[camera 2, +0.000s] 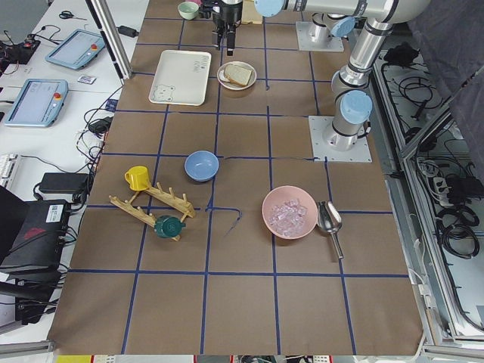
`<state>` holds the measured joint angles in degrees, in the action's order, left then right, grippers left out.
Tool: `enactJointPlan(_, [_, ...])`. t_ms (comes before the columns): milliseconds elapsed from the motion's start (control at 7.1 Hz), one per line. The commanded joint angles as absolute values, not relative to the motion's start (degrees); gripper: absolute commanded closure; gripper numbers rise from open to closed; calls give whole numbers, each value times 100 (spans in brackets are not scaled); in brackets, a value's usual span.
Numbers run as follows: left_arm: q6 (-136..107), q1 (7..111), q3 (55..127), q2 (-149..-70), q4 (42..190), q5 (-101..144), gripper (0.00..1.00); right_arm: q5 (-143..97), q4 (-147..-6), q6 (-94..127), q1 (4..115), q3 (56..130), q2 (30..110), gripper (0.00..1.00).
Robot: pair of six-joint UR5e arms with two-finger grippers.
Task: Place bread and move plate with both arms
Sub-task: 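Lay the bread on the egg and open the right gripper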
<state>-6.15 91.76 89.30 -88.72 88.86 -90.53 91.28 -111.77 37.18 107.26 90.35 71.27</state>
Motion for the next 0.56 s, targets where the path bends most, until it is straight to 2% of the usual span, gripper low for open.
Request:
enactJointPlan(0, [-615,9176,8930,-8877,8886,-9053,0,9061,-10586,2056,9996,8738,7504,0])
enactJointPlan(423, [-334,9255,9306,-9113,8877,-9001,0,9245,-8768,-133,9179,7466,7838,0])
